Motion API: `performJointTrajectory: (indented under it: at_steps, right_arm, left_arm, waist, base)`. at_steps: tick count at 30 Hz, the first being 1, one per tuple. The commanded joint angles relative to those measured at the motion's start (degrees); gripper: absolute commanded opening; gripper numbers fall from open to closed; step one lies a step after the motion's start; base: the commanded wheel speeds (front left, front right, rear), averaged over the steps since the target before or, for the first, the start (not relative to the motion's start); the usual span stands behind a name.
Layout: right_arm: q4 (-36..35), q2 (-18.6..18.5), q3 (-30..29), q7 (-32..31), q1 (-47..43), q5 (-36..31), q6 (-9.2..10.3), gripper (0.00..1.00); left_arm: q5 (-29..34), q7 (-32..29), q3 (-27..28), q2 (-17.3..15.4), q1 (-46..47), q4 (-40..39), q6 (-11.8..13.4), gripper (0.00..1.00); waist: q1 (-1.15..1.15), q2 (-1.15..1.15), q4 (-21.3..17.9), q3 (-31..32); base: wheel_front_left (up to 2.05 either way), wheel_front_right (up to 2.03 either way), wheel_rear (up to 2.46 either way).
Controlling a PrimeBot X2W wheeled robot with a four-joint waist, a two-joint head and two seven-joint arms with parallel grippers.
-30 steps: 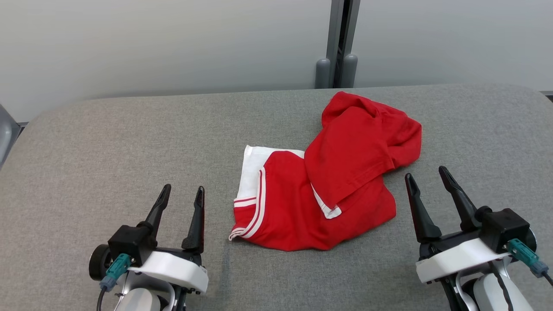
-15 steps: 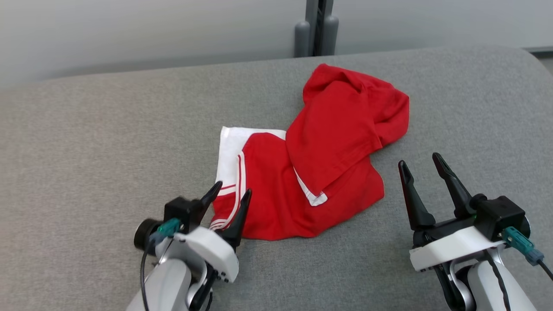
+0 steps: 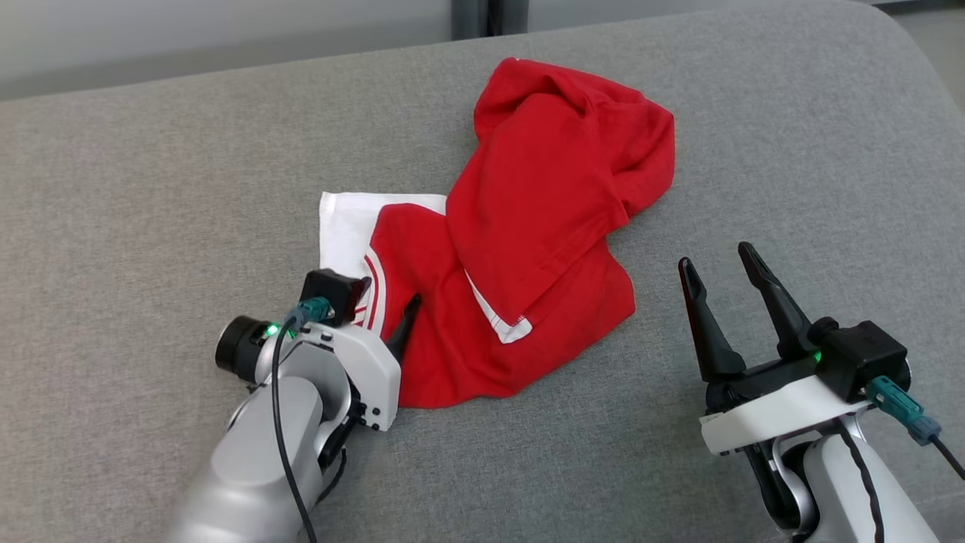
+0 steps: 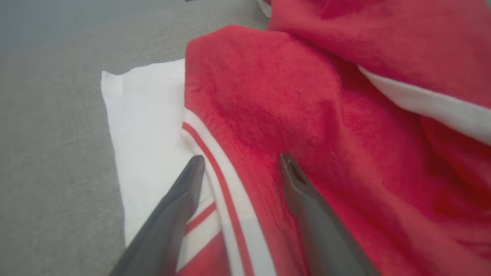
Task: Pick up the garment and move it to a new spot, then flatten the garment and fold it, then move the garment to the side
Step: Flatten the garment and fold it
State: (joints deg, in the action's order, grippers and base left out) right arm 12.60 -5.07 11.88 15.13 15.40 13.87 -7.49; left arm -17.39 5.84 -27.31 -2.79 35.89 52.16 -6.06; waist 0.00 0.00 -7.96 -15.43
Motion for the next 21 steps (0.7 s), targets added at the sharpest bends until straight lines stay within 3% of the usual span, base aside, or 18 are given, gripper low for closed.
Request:
performJointTrajectory:
  at_steps: [1, 2, 3, 4, 5, 12, 21]
  right_arm:
    - [-0.23, -0.18, -0.13, 0.04, 0.74, 0.33, -0.01, 1.00]
    - [-0.22, -0.14, -0.23, 0.04, 0.76, 0.32, -0.01, 1.00]
    - [-0.21, -0.10, -0.29, 0.04, 0.84, 0.33, -0.01, 1.00]
    - [-0.21, -0.10, -0.29, 0.04, 0.84, 0.33, -0.01, 1.00]
    - [-0.19, -0.08, -0.36, 0.04, 0.99, 0.34, -0.01, 1.00]
    - [0.22, 0.17, -0.94, 0.04, 1.10, 0.00, -0.01, 1.00]
    - [0.96, 0.29, -1.09, 0.03, 0.25, -0.24, -0.01, 1.00]
  left_arm:
    - [-0.67, -1.61, -1.05, -0.29, 1.48, 1.51, -0.58, 1.00]
    - [-0.98, -2.51, -1.63, -0.22, 1.77, 2.25, -0.90, 1.00]
    - [-1.17, -3.18, -2.32, -0.13, 2.04, 2.79, -1.05, 0.49]
    - [-1.17, -3.18, -2.32, -0.13, 2.04, 2.79, -1.05, 0.49]
    - [-1.54, -3.69, -2.93, -0.12, 2.27, 3.25, -1.21, 0.00]
    - [-3.38, -2.43, -5.16, -0.60, 3.63, 4.91, -1.40, 0.00]
    - [-6.64, 7.47, -0.59, -3.15, 6.23, 2.73, 0.06, 0.00]
  waist:
    - [0.00, 0.00, -0.78, -0.90]
    - [0.00, 0.00, -0.89, -1.07]
    - [0.00, 0.00, -0.98, -1.21]
    - [0.00, 0.00, -0.98, -1.21]
    - [0.00, 0.00, -1.06, -1.33]
    - [0.00, 0.00, -0.63, -0.98]
    - [0.00, 0.00, 1.53, 2.59]
  base:
    - [0.00, 0.00, 0.00]
    - [0.00, 0.00, 0.00]
    - [0.00, 0.00, 0.00]
    - [0.00, 0.00, 0.00]
    - [0.00, 0.00, 0.00]
    - [0.00, 0.00, 0.00]
    - [0.00, 0.00, 0.00]
